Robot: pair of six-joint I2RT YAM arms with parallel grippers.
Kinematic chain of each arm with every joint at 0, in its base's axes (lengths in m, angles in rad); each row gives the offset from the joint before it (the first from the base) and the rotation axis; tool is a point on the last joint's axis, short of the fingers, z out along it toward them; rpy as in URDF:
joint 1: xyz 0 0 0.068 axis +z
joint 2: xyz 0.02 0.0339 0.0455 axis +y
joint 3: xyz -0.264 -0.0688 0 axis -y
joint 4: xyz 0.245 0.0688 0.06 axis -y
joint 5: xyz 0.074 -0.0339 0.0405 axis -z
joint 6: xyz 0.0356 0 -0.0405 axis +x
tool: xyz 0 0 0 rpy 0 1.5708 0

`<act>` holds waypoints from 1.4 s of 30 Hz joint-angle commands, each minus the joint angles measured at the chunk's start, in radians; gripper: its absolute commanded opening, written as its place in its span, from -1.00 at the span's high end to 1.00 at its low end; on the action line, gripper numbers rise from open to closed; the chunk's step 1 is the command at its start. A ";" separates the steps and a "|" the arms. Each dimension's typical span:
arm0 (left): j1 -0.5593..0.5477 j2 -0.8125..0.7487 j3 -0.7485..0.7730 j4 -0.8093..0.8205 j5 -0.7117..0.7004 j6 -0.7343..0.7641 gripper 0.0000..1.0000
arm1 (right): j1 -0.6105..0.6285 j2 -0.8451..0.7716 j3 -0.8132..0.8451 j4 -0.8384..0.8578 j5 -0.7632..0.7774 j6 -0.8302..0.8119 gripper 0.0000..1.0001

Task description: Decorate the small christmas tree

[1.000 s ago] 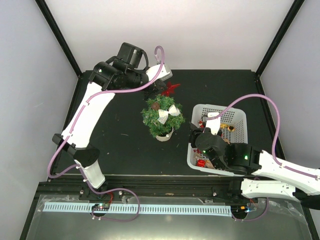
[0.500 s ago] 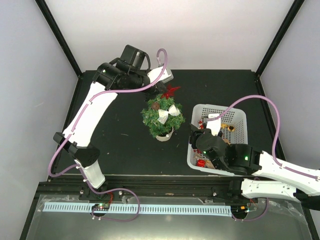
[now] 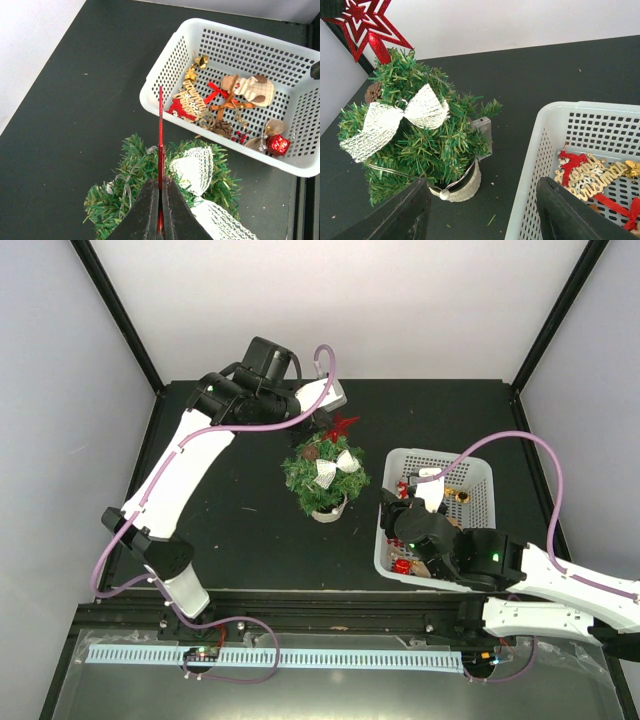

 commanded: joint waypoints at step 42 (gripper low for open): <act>0.257 -0.483 -0.468 0.154 0.079 -0.091 -0.97 | -0.673 -0.015 -0.146 -0.025 -0.520 -0.011 -0.21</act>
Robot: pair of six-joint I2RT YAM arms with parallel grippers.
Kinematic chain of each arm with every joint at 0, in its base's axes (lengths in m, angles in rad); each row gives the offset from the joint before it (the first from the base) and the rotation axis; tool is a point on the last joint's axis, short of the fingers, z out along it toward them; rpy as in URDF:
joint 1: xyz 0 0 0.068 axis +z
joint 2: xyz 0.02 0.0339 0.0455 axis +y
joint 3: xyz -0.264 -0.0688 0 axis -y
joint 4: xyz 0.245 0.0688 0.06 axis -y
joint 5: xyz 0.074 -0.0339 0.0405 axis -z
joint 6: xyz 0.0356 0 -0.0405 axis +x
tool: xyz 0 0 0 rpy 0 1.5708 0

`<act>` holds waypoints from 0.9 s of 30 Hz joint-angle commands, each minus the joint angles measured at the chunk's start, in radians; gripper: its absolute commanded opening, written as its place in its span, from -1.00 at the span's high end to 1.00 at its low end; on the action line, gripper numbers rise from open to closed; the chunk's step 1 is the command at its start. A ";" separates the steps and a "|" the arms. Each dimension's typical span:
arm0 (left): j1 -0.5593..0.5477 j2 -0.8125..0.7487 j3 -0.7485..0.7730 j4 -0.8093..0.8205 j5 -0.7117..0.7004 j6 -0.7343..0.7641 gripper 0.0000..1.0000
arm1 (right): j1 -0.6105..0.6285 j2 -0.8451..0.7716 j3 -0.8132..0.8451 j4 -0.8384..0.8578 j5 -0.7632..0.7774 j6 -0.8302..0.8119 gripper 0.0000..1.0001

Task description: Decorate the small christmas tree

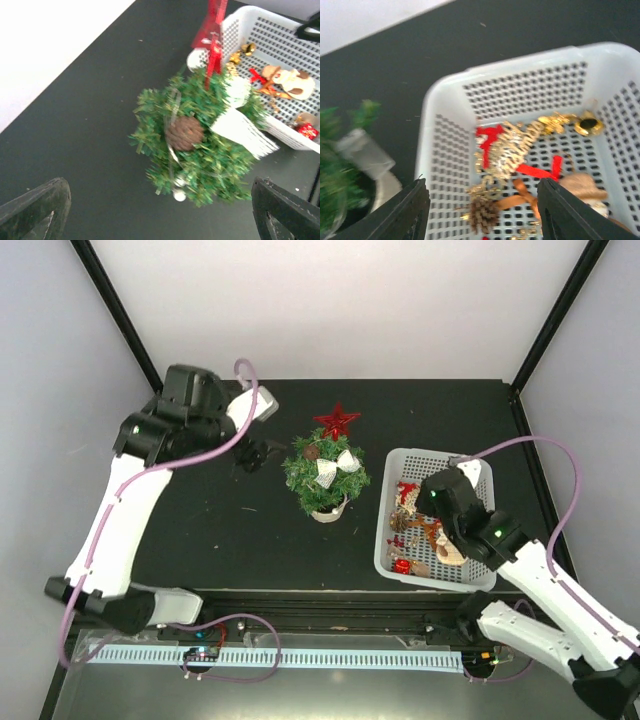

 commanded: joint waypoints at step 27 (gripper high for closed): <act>0.023 -0.288 -0.486 0.300 0.239 -0.095 -0.98 | -0.544 0.375 -0.290 0.221 -0.624 -0.060 0.06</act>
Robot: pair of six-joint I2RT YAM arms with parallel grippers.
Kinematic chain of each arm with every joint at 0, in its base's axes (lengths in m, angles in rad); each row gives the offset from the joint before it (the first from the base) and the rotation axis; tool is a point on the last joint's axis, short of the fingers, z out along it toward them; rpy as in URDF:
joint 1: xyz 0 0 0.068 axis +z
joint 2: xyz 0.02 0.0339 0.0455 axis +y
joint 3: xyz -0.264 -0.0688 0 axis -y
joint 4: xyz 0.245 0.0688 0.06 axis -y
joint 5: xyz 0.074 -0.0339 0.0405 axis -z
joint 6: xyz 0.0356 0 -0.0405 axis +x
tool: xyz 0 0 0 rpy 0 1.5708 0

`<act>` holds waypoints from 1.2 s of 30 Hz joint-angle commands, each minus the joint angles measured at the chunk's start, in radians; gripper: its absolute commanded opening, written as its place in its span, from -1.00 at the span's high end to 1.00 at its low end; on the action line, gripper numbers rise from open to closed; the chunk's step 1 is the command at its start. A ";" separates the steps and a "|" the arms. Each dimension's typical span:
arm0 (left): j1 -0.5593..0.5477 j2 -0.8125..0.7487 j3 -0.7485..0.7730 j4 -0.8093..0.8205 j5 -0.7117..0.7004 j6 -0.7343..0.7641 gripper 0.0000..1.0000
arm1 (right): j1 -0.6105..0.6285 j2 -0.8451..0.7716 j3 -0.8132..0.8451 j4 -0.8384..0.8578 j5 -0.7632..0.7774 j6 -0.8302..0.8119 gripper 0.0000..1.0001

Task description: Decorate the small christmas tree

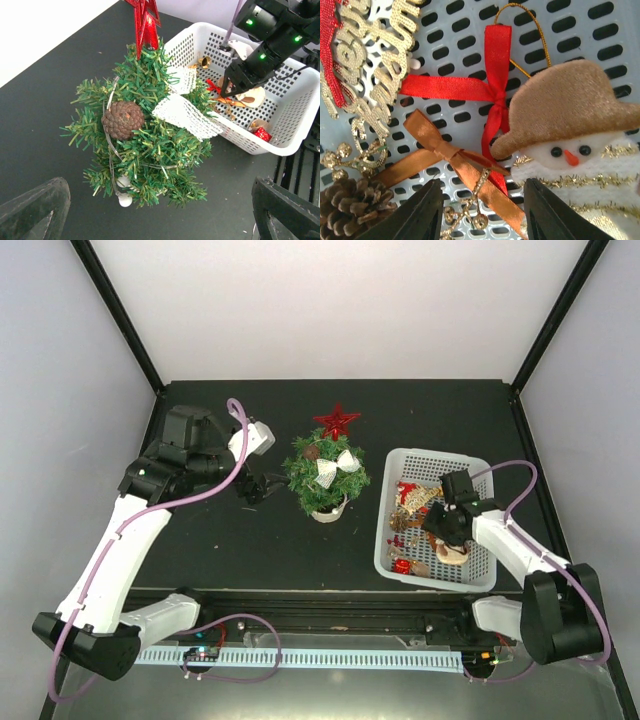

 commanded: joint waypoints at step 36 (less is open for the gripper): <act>0.031 -0.045 -0.072 0.071 0.021 -0.026 -0.98 | -0.036 -0.231 0.105 -0.067 0.090 -0.117 0.98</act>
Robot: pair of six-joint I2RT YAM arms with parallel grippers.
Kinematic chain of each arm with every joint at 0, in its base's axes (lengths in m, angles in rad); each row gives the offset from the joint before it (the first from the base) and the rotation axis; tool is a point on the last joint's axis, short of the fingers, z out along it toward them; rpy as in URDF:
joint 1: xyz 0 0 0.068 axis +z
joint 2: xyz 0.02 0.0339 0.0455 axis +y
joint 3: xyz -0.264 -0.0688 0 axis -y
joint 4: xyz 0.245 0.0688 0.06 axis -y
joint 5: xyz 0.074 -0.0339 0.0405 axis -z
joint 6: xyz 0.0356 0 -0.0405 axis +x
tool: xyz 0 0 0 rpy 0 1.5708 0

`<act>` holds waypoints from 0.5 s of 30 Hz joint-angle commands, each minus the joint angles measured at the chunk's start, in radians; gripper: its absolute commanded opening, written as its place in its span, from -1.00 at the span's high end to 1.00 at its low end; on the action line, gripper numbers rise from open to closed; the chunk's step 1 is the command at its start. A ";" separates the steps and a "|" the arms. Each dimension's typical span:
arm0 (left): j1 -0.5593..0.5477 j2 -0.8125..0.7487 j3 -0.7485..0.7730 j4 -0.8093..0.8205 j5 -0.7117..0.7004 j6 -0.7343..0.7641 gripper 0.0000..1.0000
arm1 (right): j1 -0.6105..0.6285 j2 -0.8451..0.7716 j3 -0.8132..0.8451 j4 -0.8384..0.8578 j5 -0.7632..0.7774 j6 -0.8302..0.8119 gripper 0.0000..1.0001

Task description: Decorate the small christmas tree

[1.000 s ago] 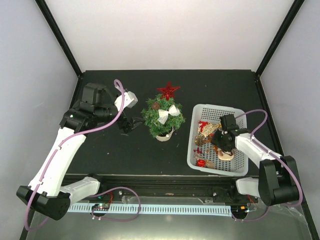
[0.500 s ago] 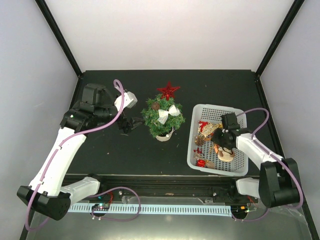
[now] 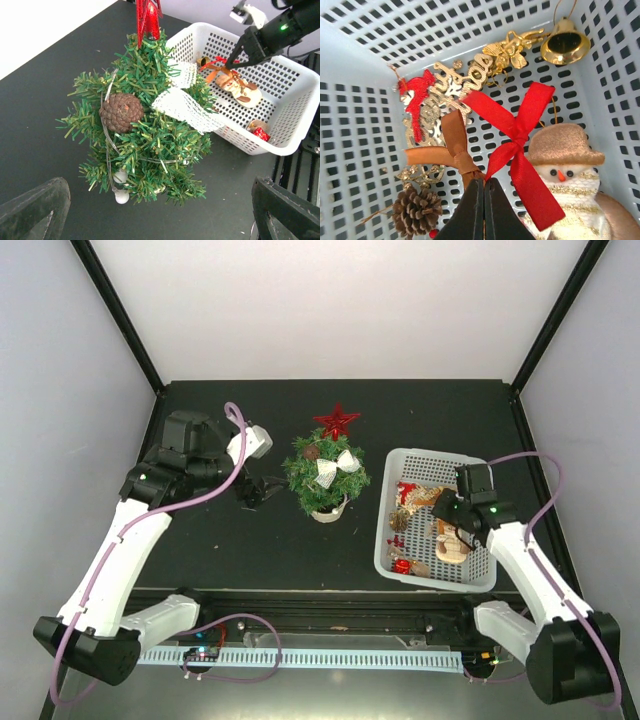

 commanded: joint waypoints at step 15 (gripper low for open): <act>0.022 -0.054 -0.031 0.047 -0.052 -0.033 -0.98 | 0.320 -0.208 0.178 -0.158 0.195 -0.052 0.98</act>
